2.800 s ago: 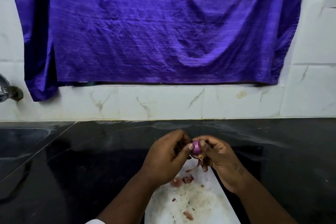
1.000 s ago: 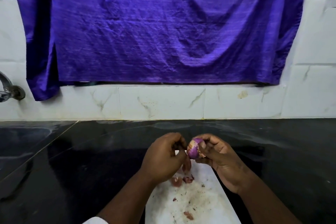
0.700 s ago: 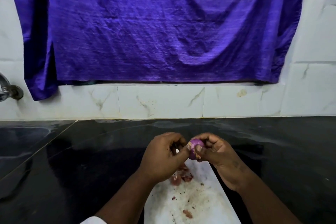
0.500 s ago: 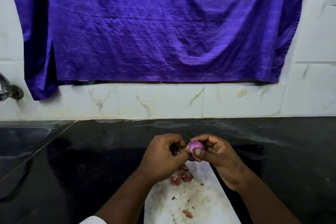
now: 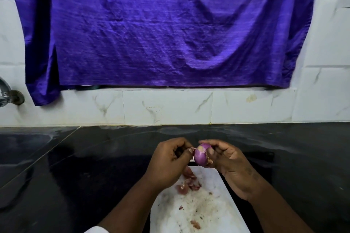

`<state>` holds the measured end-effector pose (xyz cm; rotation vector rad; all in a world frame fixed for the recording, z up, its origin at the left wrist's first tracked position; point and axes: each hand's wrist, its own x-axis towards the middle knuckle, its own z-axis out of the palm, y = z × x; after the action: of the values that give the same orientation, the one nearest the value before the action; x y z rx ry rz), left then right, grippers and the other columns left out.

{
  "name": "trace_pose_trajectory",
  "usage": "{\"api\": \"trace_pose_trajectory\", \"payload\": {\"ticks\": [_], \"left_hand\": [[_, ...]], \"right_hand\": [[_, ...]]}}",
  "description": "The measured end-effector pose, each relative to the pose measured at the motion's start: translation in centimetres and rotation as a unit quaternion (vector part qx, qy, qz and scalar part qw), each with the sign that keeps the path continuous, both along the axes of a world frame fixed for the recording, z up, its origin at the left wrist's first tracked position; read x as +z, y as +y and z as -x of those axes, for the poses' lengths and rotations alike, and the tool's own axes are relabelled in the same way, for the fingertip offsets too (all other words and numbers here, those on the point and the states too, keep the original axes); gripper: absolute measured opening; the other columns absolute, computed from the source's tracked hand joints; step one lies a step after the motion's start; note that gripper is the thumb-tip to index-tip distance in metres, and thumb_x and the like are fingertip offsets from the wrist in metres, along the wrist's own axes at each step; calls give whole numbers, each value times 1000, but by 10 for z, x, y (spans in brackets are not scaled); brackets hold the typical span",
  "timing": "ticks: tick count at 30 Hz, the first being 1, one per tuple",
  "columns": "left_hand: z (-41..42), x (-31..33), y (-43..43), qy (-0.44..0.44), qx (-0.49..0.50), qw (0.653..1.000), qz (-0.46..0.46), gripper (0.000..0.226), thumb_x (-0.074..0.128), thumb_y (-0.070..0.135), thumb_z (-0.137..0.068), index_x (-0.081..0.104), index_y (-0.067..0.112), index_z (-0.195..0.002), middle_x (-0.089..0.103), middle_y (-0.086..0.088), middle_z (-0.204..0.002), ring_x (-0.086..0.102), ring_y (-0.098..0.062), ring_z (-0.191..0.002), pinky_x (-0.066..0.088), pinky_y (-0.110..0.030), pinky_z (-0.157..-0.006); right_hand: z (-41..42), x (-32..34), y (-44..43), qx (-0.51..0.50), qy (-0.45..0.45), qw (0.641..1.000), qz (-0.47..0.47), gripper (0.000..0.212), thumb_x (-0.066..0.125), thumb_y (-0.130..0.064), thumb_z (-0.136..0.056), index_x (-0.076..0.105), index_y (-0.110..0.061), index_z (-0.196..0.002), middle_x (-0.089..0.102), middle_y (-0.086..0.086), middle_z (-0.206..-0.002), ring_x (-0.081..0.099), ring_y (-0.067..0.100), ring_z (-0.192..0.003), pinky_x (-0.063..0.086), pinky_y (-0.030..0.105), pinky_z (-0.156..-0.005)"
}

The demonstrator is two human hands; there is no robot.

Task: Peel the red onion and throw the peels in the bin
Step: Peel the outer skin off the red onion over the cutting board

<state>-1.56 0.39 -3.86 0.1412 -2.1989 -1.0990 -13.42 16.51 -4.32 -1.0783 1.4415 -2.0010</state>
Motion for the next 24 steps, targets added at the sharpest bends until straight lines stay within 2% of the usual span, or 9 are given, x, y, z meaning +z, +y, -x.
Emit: {"api": "trace_pose_trajectory", "payload": {"ticks": [3,5,8,12,15,18,21,24], "left_hand": [[2,-3,-3,-24,32,999,17,21,64,13,-99,72,24,-83,72,3,-77,69,-18,-72,59,-48,-70],[3,-6,-7,-64,66,994,65,19,64,20,-98,70,26,-81,71,7,-74,67,-13,-66,56,-42,-64],[1,-6,-6,-95,75,987,101,26,61,27,-97,67,25,-72,65,7,-67,57,-8,-57,45,-35,-56],[0,-3,-3,-70,64,989,113,33,50,41,-94,67,22,-74,63,4,-75,61,-12,-69,53,-45,-66],[-2,-2,-1,-40,42,992,108,28,50,53,-94,69,34,-87,65,14,-85,63,-5,-80,56,-39,-70],[-3,-1,3,-20,10,992,125,30,61,63,-90,70,36,-101,67,19,-94,64,-1,-88,57,-28,-72],[-3,0,6,-8,15,992,128,28,77,60,-84,67,37,-97,66,20,-91,63,1,-82,49,-15,-64],[-2,0,6,7,16,995,95,29,80,58,-82,67,35,-93,68,17,-89,65,-4,-77,53,-22,-62]], "right_hand": [[-1,1,1,23,-19,999,13,33,67,-25,-92,72,-11,-122,73,17,-118,72,26,-98,59,32,-79],[0,1,2,31,-39,999,20,33,56,-19,-96,70,-9,-125,71,20,-120,72,29,-97,60,33,-78],[1,3,3,38,-66,997,22,37,51,-22,-99,67,-10,-129,69,23,-123,73,31,-95,62,36,-80],[1,2,1,37,-87,995,11,39,54,-28,-95,66,-7,-126,69,19,-119,73,27,-94,63,37,-84],[-1,2,1,50,-114,992,21,39,59,-27,-92,61,-1,-121,72,18,-109,74,25,-90,63,35,-82],[-1,1,1,58,-117,991,24,29,60,-24,-92,60,-3,-112,72,17,-98,74,24,-84,63,37,-79],[0,0,0,30,-72,997,-4,29,66,-30,-90,61,-6,-106,70,12,-89,69,18,-75,60,35,-69],[1,0,-1,5,-38,999,-9,49,83,-42,-77,64,-5,-104,72,12,-91,67,16,-76,54,29,-63]]}}
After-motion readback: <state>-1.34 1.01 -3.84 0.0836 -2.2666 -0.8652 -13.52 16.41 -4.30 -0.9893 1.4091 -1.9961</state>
